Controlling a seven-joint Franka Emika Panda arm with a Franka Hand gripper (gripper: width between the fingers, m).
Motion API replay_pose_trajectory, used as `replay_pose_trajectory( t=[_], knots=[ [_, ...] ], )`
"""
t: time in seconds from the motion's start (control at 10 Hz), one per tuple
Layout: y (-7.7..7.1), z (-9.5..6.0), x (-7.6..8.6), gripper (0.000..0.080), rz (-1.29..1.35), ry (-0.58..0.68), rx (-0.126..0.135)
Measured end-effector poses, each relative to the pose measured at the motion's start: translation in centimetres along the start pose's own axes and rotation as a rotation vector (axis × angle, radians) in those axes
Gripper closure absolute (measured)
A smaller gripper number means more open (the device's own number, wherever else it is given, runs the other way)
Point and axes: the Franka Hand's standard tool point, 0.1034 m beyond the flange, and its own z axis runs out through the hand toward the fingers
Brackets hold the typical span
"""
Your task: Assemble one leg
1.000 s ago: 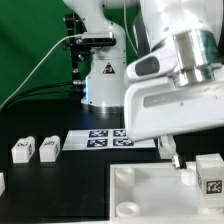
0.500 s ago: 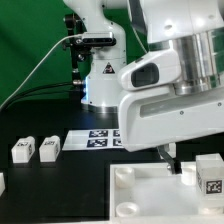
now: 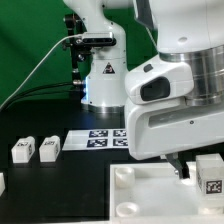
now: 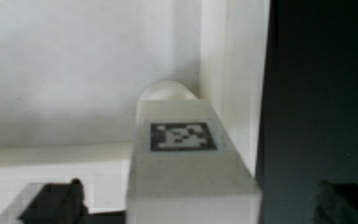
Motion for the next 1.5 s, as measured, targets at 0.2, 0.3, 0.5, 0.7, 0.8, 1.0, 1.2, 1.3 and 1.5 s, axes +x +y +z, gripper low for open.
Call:
replay_pose_trajectory(
  t=[0.2, 0.3, 0.5, 0.7, 0.8, 1.0, 1.2, 1.3, 1.5],
  knots=[
    [0.41, 0.5, -0.1, 0.015, -0.004, 0.02, -0.004],
    [0.42, 0.5, -0.09, 0.0248, -0.003, 0.02, -0.004],
    [0.43, 0.5, -0.09, 0.0386, -0.003, 0.02, -0.004],
    [0.47, 0.5, -0.08, 0.0506, -0.003, 0.02, -0.004],
    [0.46, 0.5, -0.08, 0.0506, 0.016, 0.021, -0.004],
    [0.52, 0.53, -0.11, 0.0506, 0.146, 0.041, 0.001],
    [0.89, 0.54, -0.27, 0.0506, 0.553, 0.075, 0.042],
    [0.9, 0.6, -0.36, 0.0506, 0.704, 0.078, 0.057],
    [0.93, 0.61, -0.55, 0.0505, 1.005, 0.069, 0.075]
  ],
)
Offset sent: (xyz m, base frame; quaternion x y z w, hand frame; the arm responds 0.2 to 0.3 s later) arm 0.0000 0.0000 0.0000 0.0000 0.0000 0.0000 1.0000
